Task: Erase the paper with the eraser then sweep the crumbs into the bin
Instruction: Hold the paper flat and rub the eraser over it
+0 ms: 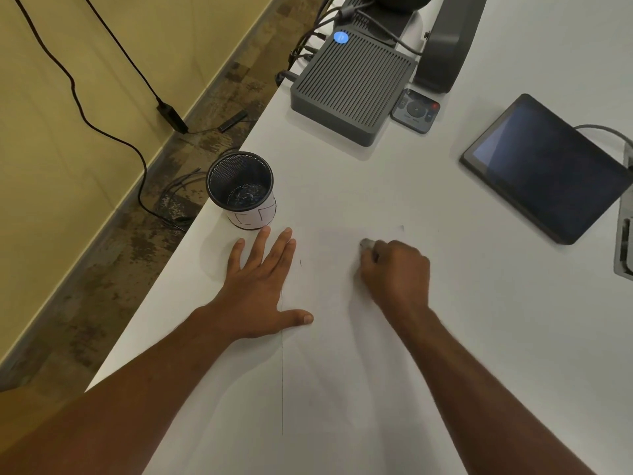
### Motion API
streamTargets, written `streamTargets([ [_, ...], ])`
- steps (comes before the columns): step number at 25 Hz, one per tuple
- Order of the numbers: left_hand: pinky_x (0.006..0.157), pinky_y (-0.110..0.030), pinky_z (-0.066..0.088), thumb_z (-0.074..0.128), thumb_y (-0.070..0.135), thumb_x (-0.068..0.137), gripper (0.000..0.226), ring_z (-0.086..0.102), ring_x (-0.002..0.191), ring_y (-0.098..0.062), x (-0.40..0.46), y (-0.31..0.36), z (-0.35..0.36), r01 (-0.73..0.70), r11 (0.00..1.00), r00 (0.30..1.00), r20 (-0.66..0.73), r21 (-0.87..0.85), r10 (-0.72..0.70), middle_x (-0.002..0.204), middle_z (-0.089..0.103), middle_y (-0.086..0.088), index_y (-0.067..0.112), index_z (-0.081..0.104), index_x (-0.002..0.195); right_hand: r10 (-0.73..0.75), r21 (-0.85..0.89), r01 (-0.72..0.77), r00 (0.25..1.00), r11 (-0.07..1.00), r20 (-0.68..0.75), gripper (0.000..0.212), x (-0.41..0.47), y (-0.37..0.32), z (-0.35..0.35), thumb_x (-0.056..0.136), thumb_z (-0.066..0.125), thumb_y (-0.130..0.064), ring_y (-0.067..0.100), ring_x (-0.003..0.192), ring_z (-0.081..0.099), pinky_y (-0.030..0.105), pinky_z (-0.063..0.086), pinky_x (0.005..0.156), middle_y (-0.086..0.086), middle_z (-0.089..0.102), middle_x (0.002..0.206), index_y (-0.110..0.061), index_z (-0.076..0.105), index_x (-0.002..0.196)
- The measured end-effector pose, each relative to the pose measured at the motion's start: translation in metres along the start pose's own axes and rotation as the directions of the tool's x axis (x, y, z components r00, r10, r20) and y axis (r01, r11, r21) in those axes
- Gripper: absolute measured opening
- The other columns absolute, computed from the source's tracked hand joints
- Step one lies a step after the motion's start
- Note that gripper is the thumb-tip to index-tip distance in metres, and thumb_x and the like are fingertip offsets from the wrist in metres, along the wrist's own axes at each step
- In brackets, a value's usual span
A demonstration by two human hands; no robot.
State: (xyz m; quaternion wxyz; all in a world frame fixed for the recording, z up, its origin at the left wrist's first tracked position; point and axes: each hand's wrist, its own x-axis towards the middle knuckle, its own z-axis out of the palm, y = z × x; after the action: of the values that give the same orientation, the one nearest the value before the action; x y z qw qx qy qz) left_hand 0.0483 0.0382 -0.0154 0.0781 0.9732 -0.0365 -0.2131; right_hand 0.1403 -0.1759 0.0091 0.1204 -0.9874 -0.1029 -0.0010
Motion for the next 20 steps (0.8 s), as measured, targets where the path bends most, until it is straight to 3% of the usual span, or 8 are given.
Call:
streamTargets([
  [4,0.118,-0.061,-0.008,0.021,0.098,0.070,0.122,-0.036,0.145,-0.025,0.000,0.000,0.002,-0.006,1.000,1.000,-0.022,-0.010,0.006,0.159,-0.036,0.004,0.021,-0.025,0.153,-0.245,0.088,0.240,0.968,0.967,0.049,0.037,-0.037,-0.022,0.007,0.088,0.062,-0.027,0.028,0.044,0.052,0.023,0.025,0.048,0.004,0.053,0.052,-0.014,0.055,0.055],
  [8,0.118,-0.061,-0.009,0.019,0.099,0.069,0.123,-0.037,0.145,-0.025,0.000,-0.001,0.002,0.000,1.000,1.000,-0.010,0.013,0.000,0.159,-0.037,0.003,0.021,-0.028,0.152,0.026,0.003,-0.026,1.000,1.000,-0.011,0.042,0.002,0.003,-0.002,0.093,0.054,-0.030,0.033,0.051,0.056,0.028,0.029,0.051,0.005,0.049,0.052,-0.015,0.049,0.054],
  [10,0.118,-0.061,-0.008,0.017,0.100,0.069,0.122,-0.037,0.145,-0.025,0.000,-0.001,0.003,-0.001,1.000,1.000,-0.023,0.004,0.001,0.160,-0.036,0.003,0.021,-0.026,0.152,-0.118,0.076,0.112,0.990,0.991,0.079,0.039,-0.021,-0.023,0.001,0.091,0.058,-0.027,0.029,0.044,0.051,0.025,0.023,0.050,0.005,0.051,0.051,-0.014,0.052,0.054],
  [12,0.118,-0.061,-0.008,0.014,0.100,0.068,0.122,-0.036,0.145,-0.025,0.000,0.000,0.002,-0.003,1.000,1.000,-0.030,-0.003,0.002,0.160,-0.035,0.003,0.021,-0.024,0.153,-0.297,0.115,0.290,0.954,0.950,0.045,0.036,-0.042,-0.034,0.011,0.088,0.062,-0.024,0.025,0.041,0.045,0.023,0.022,0.048,0.003,0.052,0.052,-0.016,0.053,0.054],
  [14,0.118,-0.061,-0.009,0.016,0.100,0.069,0.122,-0.035,0.146,-0.025,0.000,-0.001,0.003,-0.002,1.000,1.000,-0.028,0.007,0.002,0.160,-0.035,0.003,0.021,-0.025,0.153,-0.173,0.048,0.170,0.983,0.984,0.062,0.038,-0.013,-0.011,0.007,0.090,0.060,-0.028,0.030,0.046,0.053,0.026,0.027,0.047,0.004,0.053,0.052,-0.014,0.055,0.055],
  [16,0.118,-0.061,-0.009,0.019,0.100,0.069,0.123,-0.033,0.146,-0.026,0.001,-0.002,0.003,-0.005,1.000,1.000,-0.031,0.001,0.005,0.161,-0.034,0.003,0.021,-0.024,0.153,0.004,-0.009,-0.004,0.999,1.000,-0.049,0.042,0.013,0.008,0.000,0.092,0.056,-0.028,0.032,0.048,0.056,0.027,0.028,0.048,0.004,0.048,0.050,-0.015,0.051,0.053],
  [18,0.118,-0.061,-0.008,0.017,0.100,0.069,0.123,-0.033,0.147,-0.026,0.000,-0.001,0.003,-0.006,1.000,0.999,-0.039,-0.010,0.006,0.162,-0.031,0.002,0.020,-0.020,0.155,-0.039,0.025,0.038,0.998,0.999,0.044,0.041,0.006,-0.003,-0.003,0.091,0.058,-0.027,0.032,0.046,0.054,0.025,0.025,0.049,0.005,0.049,0.050,-0.014,0.052,0.053],
  [20,0.118,-0.061,-0.008,0.013,0.101,0.067,0.124,-0.033,0.147,-0.026,0.000,-0.001,0.003,-0.005,1.000,0.999,-0.038,-0.012,0.005,0.162,-0.030,0.002,0.020,-0.018,0.155,-0.209,0.067,0.207,0.977,0.976,0.036,0.037,-0.013,-0.018,0.008,0.089,0.061,-0.026,0.030,0.045,0.053,0.024,0.024,0.049,0.005,0.052,0.052,-0.014,0.054,0.054],
])
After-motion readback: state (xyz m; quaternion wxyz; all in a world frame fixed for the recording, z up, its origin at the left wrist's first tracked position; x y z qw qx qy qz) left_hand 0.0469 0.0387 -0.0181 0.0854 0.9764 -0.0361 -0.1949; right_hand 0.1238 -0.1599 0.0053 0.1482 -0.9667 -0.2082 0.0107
